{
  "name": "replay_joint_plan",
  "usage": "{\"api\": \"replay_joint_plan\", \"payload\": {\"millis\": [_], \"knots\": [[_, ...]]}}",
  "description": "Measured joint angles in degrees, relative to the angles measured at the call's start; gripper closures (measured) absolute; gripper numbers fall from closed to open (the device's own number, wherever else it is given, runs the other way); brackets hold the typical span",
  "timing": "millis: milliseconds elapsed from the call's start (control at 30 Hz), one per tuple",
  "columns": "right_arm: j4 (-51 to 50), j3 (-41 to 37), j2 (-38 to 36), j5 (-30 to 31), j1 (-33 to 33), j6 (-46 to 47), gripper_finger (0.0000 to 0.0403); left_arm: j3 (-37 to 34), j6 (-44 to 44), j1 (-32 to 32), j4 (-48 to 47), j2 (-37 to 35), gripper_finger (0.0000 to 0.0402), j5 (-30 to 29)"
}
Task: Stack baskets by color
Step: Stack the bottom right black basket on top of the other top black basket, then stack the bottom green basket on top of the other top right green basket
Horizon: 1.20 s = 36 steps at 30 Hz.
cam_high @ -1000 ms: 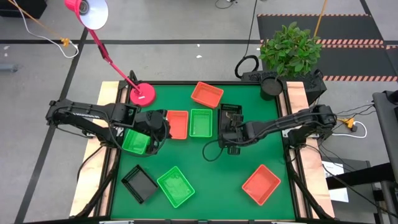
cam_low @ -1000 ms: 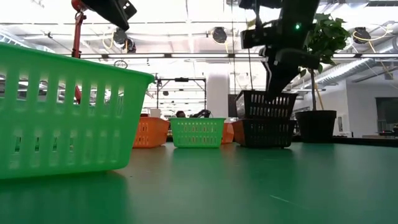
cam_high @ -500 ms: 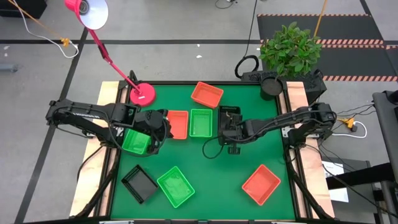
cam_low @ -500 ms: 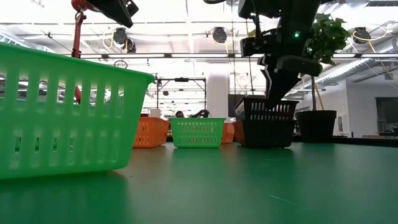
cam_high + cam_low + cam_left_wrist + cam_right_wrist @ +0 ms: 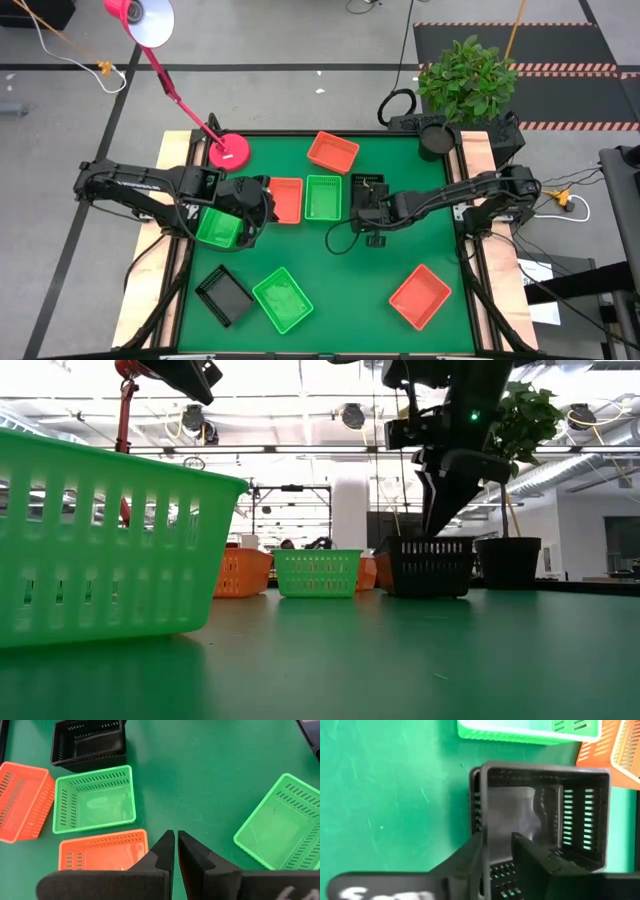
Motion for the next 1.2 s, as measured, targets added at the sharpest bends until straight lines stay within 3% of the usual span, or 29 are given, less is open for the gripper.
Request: {"api": "replay_joint_plan", "payload": {"millis": [233, 400, 567, 733, 1033, 1200], "knots": [[2.1, 0.0, -2.8, 0.2, 0.8, 1.4, 0.0258, 0.0, -1.4, 0.0, 0.0, 0.0, 0.0376, 0.0], [4.0, 0.0, -6.5, 0.2, 2.5, 3.1, 0.0251, 0.0, -14.8, -1.7, 1.6, 0.0, 0.0376, -3.7], [8.7, 0.0, -8.1, 0.2, 4.1, 2.6, 0.025, 0.0, -17.1, -7.3, 8.1, 2.7, 0.0376, -4.0], [13.7, 0.0, -8.1, 0.0, 5.3, -1.2, 0.025, 0.0, -22.6, -14.6, 16.0, 8.1, 0.0376, -1.4], [13.0, 0.0, -8.1, 0.1, 7.7, -1.5, 0.025, 0.0, -32.5, -26.9, 25.9, 21.8, 0.0373, -12.5], [12.9, 0.0, -8.1, 0.2, 7.8, -1.7, 0.025, 0.0, -37.1, -31.6, 34.6, 27.7, 0.032, -12.9]]}}
